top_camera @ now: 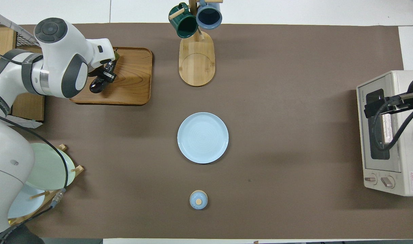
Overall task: Put eggplant into oven
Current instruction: 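Lift the eggplant with the left gripper and carry it over the blue plate, then lower the eggplant onto the blue plate and open the left gripper, then withdraw the left gripper to rest while the right gripper reaches the oven, then pull the oven door handle down with the right gripper to open it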
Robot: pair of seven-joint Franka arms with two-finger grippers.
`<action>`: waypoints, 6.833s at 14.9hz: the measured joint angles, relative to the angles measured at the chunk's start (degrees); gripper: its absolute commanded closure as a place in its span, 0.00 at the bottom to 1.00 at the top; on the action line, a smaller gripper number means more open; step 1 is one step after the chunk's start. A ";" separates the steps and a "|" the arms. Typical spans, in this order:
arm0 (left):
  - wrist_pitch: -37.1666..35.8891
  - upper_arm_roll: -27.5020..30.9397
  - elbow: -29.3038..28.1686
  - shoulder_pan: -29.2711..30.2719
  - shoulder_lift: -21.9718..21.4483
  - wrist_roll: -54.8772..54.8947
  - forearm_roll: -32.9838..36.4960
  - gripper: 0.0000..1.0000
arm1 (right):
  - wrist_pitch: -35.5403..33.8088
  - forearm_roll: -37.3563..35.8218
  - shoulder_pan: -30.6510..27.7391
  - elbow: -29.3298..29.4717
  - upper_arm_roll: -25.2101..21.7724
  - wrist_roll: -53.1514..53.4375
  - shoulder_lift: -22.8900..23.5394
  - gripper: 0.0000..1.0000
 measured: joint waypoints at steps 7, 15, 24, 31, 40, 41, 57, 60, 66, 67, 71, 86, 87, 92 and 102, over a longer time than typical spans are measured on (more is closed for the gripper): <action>-10.30 -0.57 -6.81 -7.09 -16.47 -24.02 -8.25 1.00 | 0.00 0.00 0.00 0.00 0.00 0.00 0.00 0.00; -6.50 -0.81 -18.00 -22.58 -22.09 -48.45 -11.32 1.00 | 0.00 0.00 0.00 0.00 0.00 0.00 0.00 0.00; 3.19 -0.75 -30.99 -28.80 -27.64 -53.39 -12.23 1.00 | 0.00 0.00 0.00 0.00 0.00 0.00 0.00 0.00; 7.53 -0.68 -32.86 -31.53 -27.99 -57.24 -12.24 1.00 | 0.00 0.00 0.00 0.00 0.00 0.00 0.00 0.00; 18.39 -0.48 -30.83 -32.10 -18.49 -58.36 -12.24 1.00 | 2.59 0.00 0.00 -1.41 0.00 -0.14 -0.01 1.00; 18.63 -0.47 -30.52 -32.10 -17.97 -58.37 -12.24 1.00 | 2.61 0.00 0.00 -1.69 0.00 -0.32 -0.03 1.00; 19.44 1.17 -28.72 -32.02 -17.20 -58.17 -12.23 0.00 | 22.41 -0.53 -7.57 -23.38 -0.54 2.45 -5.76 1.00; 12.12 3.53 -24.29 -31.83 -17.98 -56.76 -12.23 0.00 | 22.95 -1.91 -7.70 -23.43 -0.54 2.45 -4.99 1.00; -2.67 4.82 -14.22 -24.79 -20.91 -50.95 -12.21 0.00 | 25.63 -6.04 -8.32 -23.88 -0.54 -0.36 -3.58 1.00; -4.18 4.89 -13.20 -23.19 -21.33 -49.07 -12.21 0.00 | 25.68 -6.17 -8.64 -24.06 -0.54 -0.61 -3.47 1.00; -8.05 5.08 -9.90 -15.75 -22.18 -38.81 -12.21 0.00 | 26.06 -6.24 -9.17 -25.31 -0.54 -0.74 -3.42 1.00; -15.49 5.21 -9.33 -3.74 -28.44 -23.38 -12.14 0.00 | 31.25 -3.14 0.03 -25.92 0.20 7.87 1.87 1.00; -16.72 5.23 -9.33 -2.84 -29.13 -21.71 -11.89 0.00 | 27.80 -3.14 0.06 -23.73 0.19 7.87 1.69 1.00; -23.57 5.30 -9.33 0.68 -33.03 -14.22 -9.91 0.00 | 17.85 -7.81 -2.45 -17.92 -0.44 6.68 -1.93 1.00; -29.03 5.03 -10.94 2.13 -35.65 -11.65 -9.60 0.00 | 20.61 -8.52 -7.47 -23.79 -0.61 -0.57 -3.26 1.00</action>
